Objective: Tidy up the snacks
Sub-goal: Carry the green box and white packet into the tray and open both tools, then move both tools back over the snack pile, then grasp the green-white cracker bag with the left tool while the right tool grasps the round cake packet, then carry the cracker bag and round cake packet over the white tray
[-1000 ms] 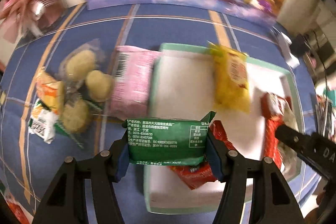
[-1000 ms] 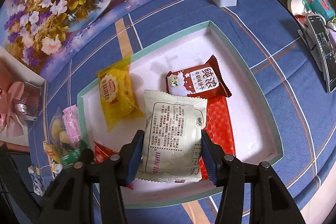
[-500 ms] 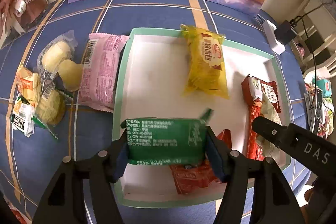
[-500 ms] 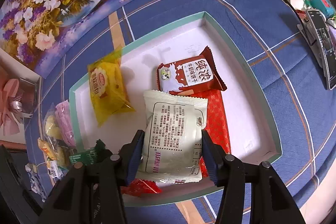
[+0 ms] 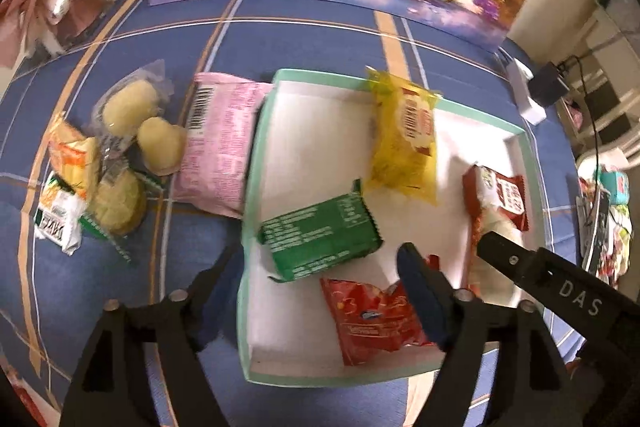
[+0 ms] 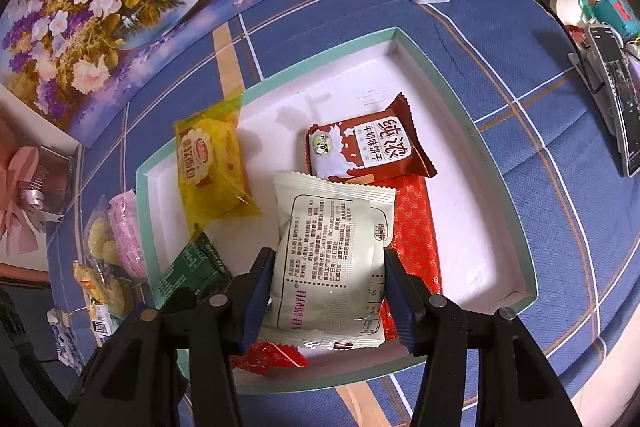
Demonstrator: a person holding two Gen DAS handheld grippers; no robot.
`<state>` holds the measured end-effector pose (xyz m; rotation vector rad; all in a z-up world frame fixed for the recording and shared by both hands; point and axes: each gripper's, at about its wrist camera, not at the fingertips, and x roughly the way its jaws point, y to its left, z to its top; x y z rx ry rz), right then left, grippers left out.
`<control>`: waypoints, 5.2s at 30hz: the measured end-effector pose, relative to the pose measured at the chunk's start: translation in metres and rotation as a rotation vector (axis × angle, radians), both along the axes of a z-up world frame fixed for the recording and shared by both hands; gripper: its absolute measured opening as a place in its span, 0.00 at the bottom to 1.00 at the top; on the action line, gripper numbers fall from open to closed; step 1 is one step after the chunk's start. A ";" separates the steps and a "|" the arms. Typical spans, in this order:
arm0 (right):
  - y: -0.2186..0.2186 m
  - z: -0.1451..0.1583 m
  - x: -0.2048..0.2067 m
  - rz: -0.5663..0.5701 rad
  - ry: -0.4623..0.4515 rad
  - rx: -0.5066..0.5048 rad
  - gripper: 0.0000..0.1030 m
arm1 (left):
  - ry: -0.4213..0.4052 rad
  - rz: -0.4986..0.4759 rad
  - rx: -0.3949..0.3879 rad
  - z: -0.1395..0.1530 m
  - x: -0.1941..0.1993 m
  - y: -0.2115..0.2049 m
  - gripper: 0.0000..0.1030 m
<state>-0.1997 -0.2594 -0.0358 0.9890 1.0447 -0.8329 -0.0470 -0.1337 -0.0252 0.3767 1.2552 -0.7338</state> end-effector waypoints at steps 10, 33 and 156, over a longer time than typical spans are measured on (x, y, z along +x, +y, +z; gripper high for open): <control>0.002 -0.001 0.004 0.005 -0.033 -0.003 0.69 | 0.016 0.193 0.023 -0.002 0.035 0.032 0.81; 0.021 0.003 0.030 0.085 -0.025 -0.072 1.00 | 0.059 0.539 0.073 -0.007 0.086 0.107 0.98; 0.199 -0.059 0.256 0.544 0.065 -0.281 0.51 | 0.066 0.673 0.214 -0.052 0.176 0.182 0.50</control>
